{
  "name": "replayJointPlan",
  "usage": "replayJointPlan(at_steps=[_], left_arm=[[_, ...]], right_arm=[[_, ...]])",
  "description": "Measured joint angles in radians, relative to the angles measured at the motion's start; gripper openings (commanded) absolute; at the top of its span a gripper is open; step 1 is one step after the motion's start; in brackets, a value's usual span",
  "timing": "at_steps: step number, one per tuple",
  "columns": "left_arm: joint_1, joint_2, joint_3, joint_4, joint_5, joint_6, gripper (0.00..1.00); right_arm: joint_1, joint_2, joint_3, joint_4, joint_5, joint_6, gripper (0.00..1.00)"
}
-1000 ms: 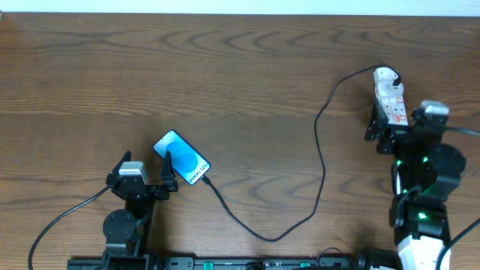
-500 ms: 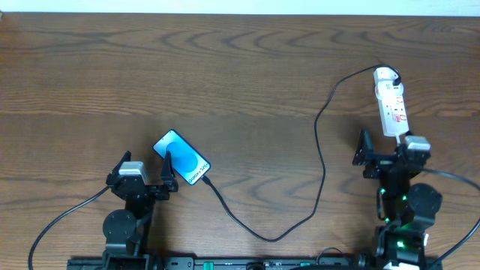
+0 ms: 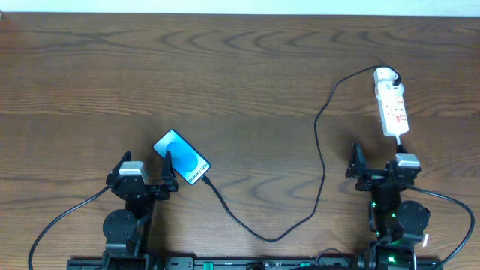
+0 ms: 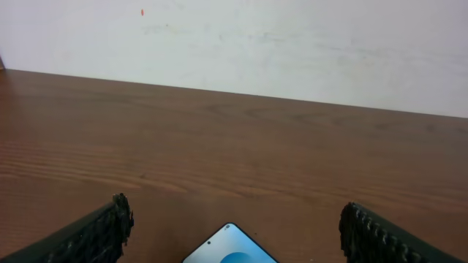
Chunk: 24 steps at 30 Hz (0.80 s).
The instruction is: Plug charger to phone and switch on socket
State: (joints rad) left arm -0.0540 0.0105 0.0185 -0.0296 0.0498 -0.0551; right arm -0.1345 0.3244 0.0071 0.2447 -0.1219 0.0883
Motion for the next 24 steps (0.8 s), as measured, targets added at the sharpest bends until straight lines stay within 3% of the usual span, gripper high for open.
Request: replayJointPlan(at_steps=[5, 16, 24], left_arm=[[0.0, 0.0, 0.0, 0.0, 0.0, 0.0, 0.92], [0.0, 0.0, 0.001, -0.001, 0.0, 0.0, 0.93], [0.0, 0.0, 0.001, -0.001, 0.0, 0.0, 0.92]], right_arm=[[0.024, -0.046, 0.0, -0.046, 0.038, 0.0, 0.99], [0.031, -0.256, 0.0, -0.312, 0.061, 0.0, 0.99], [0.032, -0.311, 0.0, -0.313, 0.075, -0.002, 0.99]])
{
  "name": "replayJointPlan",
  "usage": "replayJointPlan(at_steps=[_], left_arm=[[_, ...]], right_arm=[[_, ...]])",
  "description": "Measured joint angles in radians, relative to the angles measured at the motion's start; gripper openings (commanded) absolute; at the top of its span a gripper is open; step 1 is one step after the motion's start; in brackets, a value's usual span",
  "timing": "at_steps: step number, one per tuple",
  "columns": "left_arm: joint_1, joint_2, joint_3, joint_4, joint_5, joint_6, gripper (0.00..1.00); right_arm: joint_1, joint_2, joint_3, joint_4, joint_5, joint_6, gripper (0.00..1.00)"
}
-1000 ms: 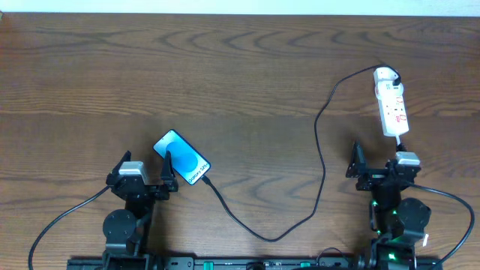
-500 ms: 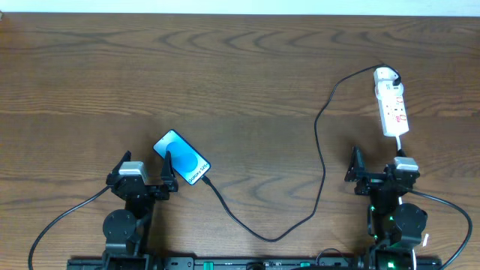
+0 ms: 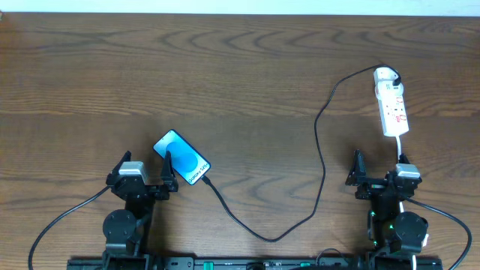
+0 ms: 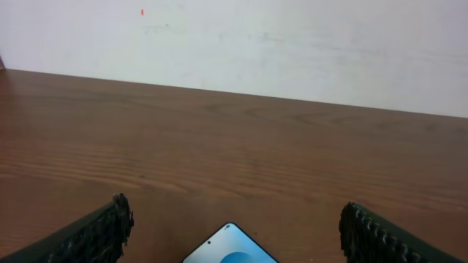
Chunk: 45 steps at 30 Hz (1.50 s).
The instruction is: Plug charger to phone and switch on socket
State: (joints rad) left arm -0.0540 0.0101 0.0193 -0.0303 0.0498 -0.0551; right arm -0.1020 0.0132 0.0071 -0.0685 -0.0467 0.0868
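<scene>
A phone (image 3: 181, 157) with a blue screen lies tilted on the wooden table, left of centre. A black cable (image 3: 321, 150) meets its near right end and loops across to the far end of a white power strip (image 3: 391, 101) at the right. My left gripper (image 3: 144, 165) stands open just near-left of the phone, one finger by its edge. In the left wrist view the phone's far corner (image 4: 230, 250) shows low between the open gripper (image 4: 235, 213) and its fingers (image 4: 95, 234). My right gripper (image 3: 379, 163) is open, just short of the strip's near end.
A white cord (image 3: 401, 146) leaves the strip's near end and runs toward the right arm. A pale wall (image 4: 234, 44) rises behind the table's far edge. The wooden tabletop (image 3: 240, 67) stretches wide beyond the phone and strip.
The right arm has drawn back a little toward the near edge, so its gripper sits slightly farther from the power strip. Phone, cable, strip and left arm have not moved.
</scene>
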Motion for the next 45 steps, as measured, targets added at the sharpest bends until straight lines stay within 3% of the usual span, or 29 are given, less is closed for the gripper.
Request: replayJointPlan(at_steps=[14, 45], left_arm=[[0.0, 0.0, 0.0, 0.0, 0.0, 0.0, 0.92], [0.0, 0.0, 0.0, 0.0, 0.0, 0.0, 0.92]], right_arm=[[0.014, -0.001, 0.0, -0.001, 0.003, -0.098, 0.99], [0.014, 0.0, 0.0, -0.001, 0.003, -0.099, 0.99]])
